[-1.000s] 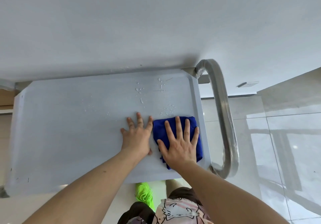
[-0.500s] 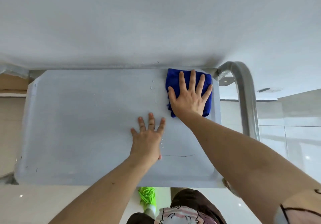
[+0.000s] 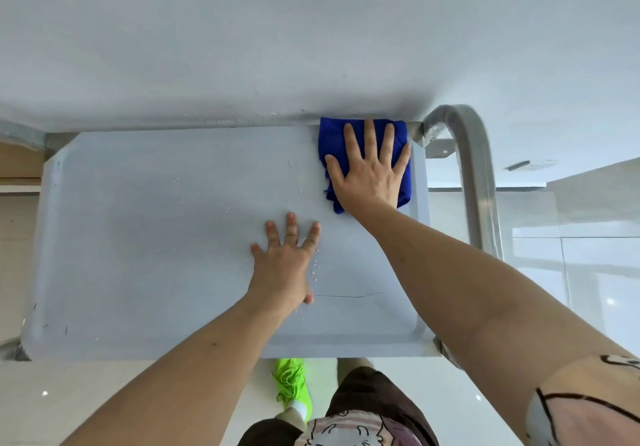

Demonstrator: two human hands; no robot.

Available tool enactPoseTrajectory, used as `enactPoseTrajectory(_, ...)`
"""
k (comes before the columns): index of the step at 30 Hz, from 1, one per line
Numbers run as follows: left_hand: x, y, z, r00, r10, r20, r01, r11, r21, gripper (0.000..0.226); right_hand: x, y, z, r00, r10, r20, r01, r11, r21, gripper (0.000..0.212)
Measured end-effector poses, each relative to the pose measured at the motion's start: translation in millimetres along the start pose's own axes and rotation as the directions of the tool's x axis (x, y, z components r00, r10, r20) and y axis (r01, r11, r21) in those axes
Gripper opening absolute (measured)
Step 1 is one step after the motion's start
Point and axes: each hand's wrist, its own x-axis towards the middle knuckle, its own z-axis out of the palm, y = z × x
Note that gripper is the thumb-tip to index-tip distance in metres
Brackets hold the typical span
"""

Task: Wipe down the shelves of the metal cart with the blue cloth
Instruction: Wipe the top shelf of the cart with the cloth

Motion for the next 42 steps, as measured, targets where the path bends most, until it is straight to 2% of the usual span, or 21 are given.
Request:
enactPoseTrajectory(7,0,1,-4,1.0,0.012,0.003,-0.012,0.998,0.066,0.137,-68,31,6,0.999,0.046,0.003,-0.046,0.999,-0.027,0.07)
enactPoseTrajectory(11,-1,3,-9,1.0,0.007,0.019,-0.008,0.999,0.032,0.137,-128,42,10,0.993,0.118,0.007,-0.118,0.993,-0.027,0.069)
enactPoseTrajectory(20,-7,9,-10,1.0,0.02,-0.007,-0.019,0.999,0.034,0.138,-241,26,32,0.965,0.257,0.046,-0.257,0.966,-0.018,0.069)
enactPoseTrajectory(27,-6,10,-5,1.0,0.019,-0.023,-0.018,1.0,0.01,0.136,-291,2,46,0.979,0.201,0.009,-0.201,0.979,0.015,0.066)
enactPoseTrajectory(30,-7,6,-3,0.999,0.034,-0.028,-0.035,0.999,-0.016,0.123,-316,-13,55,0.988,0.153,0.002,-0.153,0.988,0.021,0.065)
enactPoseTrajectory(34,-7,-1,-8,0.998,0.054,0.014,-0.054,0.998,-0.015,0.128,-341,-39,65,0.997,0.066,0.037,-0.067,0.997,0.036,0.066)
enactPoseTrajectory(36,-5,-9,-15,0.996,0.084,0.033,-0.083,0.996,-0.025,0.122,-340,-56,66,0.997,0.008,0.074,-0.01,0.999,0.034,0.064)
enactPoseTrajectory(38,-3,-21,-21,0.991,0.132,0.009,-0.131,0.988,-0.086,0.111,-329,-73,64,0.995,-0.005,0.098,0.002,0.999,0.032,0.062)
enactPoseTrajectory(42,-11,-54,-19,0.973,0.123,-0.197,-0.202,0.869,-0.451,0.084,-298,-90,58,0.99,0.036,0.135,-0.037,0.999,0.004,0.066)
